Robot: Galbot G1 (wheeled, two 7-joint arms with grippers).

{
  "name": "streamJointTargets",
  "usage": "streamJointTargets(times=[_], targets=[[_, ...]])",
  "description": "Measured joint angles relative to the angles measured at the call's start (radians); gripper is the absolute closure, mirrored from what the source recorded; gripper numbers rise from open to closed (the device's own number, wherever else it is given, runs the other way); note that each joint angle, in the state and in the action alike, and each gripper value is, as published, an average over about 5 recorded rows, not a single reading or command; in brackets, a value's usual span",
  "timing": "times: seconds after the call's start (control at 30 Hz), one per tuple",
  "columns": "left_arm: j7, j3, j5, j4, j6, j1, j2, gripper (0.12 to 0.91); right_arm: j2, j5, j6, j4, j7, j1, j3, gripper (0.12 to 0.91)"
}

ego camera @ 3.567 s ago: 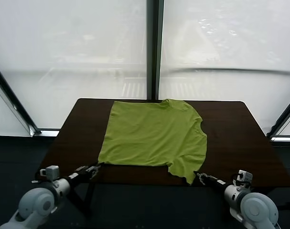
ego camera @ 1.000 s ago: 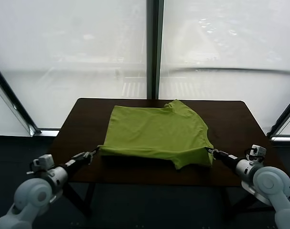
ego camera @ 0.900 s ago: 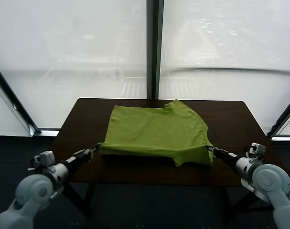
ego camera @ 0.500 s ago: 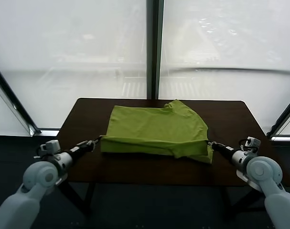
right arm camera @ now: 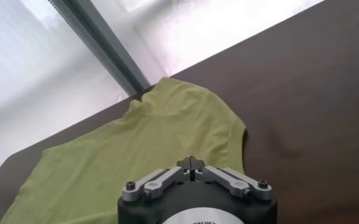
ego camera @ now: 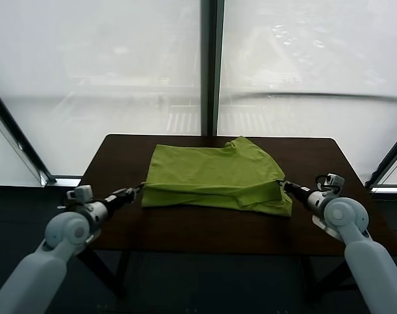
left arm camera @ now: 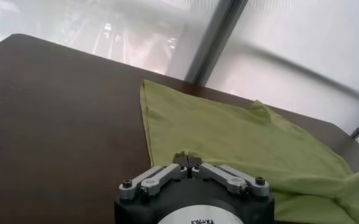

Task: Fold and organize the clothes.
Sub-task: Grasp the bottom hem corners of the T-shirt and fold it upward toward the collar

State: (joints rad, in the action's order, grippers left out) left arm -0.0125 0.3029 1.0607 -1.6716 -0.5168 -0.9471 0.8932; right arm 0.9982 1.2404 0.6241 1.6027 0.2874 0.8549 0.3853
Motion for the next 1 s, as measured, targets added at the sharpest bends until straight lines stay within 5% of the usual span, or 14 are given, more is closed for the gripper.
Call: streamJointTargets(times=[0.4, 0.67, 0.8, 1.0], targets=[[0.019, -0.077, -0.018, 0.099, 0.010, 0.114, -0.002, 0.880, 0.008, -0.018, -0.039, -0.012, -0.048, 0.006, 0.004, 0.853], [0.020, -0.103, -0.024, 0.135, 0.013, 0.155, 0.002, 0.856, -0.025, -0.035, -0.036, 0.016, -0.096, 0.031, 0.006, 0.392], [0.016, -0.101, -0.024, 0.135, 0.014, 0.156, 0.004, 0.670, -0.058, -0.062, -0.025, 0.054, -0.118, 0.066, 0.017, 0.183], [0.013, -0.071, -0.022, 0.112, 0.008, 0.123, -0.005, 0.295, -0.143, -0.126, -0.017, 0.146, -0.168, 0.184, 0.067, 0.120]])
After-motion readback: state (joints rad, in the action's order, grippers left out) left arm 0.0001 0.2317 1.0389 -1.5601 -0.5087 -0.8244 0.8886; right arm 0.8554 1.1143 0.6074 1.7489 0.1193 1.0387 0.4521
